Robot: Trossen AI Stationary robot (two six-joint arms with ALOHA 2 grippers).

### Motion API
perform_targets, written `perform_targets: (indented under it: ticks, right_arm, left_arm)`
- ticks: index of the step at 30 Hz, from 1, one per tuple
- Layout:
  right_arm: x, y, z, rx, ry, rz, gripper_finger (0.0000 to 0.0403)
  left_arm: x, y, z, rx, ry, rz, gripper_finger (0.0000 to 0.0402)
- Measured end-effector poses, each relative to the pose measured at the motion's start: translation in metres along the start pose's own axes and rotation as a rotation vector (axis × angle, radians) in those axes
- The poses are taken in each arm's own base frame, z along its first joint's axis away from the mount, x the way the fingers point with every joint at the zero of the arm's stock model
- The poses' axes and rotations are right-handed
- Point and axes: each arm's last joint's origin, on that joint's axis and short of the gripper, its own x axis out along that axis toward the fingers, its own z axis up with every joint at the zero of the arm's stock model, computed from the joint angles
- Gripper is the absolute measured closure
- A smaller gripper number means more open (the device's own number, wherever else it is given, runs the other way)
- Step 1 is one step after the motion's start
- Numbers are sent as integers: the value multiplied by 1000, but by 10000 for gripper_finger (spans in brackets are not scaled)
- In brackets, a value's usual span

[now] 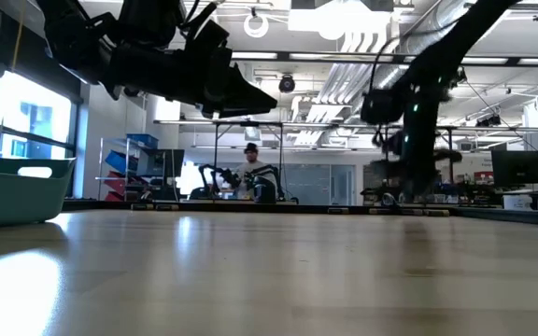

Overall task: Sort batteries
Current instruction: Put the black battery into the blue bin

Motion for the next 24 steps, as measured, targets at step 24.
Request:
perform_targets:
  ticks: [24]
  right_arm:
    - [-245, -9, -217, -223, 528, 863, 379]
  left_arm:
    - [2, 13, 3, 62, -31, 51, 234]
